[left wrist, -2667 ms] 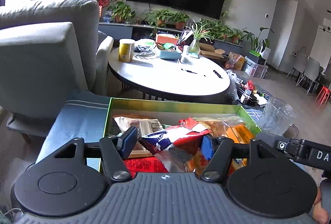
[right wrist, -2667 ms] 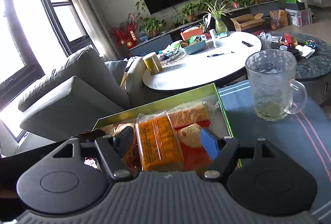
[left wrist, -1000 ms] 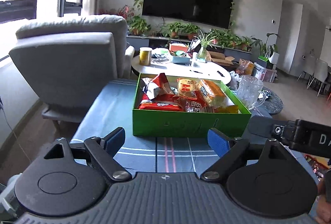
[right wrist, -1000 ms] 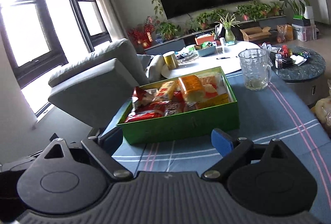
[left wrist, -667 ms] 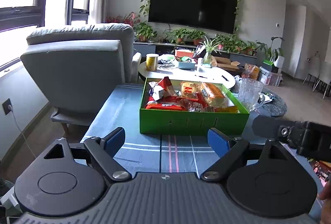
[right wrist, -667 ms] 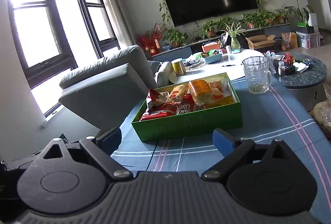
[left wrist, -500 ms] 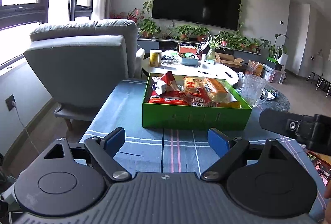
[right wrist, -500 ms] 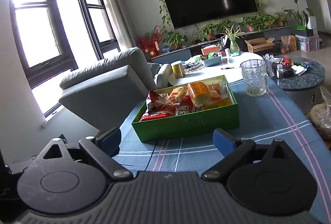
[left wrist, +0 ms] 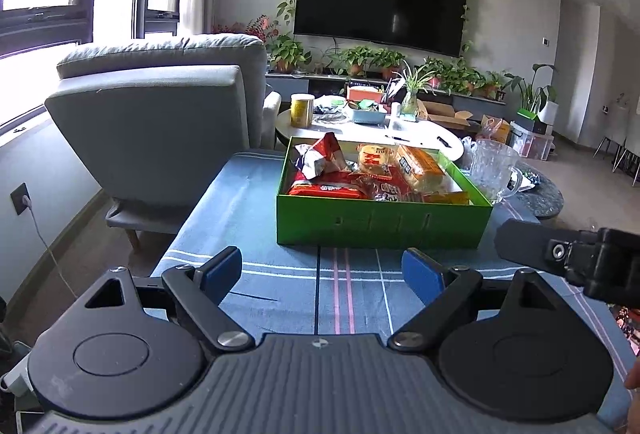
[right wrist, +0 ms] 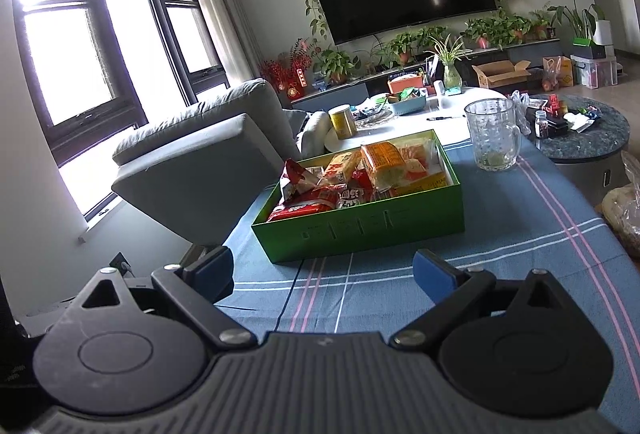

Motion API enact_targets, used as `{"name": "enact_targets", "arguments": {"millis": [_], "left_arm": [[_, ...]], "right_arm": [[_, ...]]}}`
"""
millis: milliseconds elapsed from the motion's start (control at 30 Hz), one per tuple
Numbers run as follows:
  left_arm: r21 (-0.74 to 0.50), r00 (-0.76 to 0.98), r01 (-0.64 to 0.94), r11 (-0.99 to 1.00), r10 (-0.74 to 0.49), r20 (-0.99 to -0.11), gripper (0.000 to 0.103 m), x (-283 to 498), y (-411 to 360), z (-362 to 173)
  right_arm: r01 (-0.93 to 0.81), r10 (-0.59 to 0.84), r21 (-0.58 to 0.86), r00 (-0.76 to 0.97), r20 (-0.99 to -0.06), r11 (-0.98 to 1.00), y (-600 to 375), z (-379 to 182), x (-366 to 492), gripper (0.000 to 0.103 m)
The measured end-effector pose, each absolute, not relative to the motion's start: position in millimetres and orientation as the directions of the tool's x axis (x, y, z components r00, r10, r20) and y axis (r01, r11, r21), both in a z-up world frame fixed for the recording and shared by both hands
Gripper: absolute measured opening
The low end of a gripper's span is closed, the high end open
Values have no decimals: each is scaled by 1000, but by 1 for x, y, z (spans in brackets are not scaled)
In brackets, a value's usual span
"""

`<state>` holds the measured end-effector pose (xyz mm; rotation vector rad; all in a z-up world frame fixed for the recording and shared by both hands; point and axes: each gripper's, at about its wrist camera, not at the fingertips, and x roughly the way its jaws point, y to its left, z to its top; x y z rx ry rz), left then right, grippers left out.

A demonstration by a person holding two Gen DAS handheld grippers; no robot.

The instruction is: Organize snacks

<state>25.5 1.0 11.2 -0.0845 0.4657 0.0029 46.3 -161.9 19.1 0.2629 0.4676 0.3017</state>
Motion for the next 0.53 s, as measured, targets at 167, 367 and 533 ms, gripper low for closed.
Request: {"name": "enact_targets", "arguments": {"millis": [167, 367, 533], "left_arm": [[-81, 896, -34, 996, -6, -444, 86, 25, 2, 12], [-73, 894, -24, 997, -11, -447, 86, 26, 0, 13], [-73, 890, -22, 997, -13, -455, 86, 26, -1, 12]], "right_arm": [[-221, 342, 315, 848, -406, 923, -161, 18, 48, 80], [-225, 343, 311, 849, -403, 923, -161, 18, 48, 80], [-221, 340, 312, 847, -408, 924, -161, 18, 49, 80]]}}
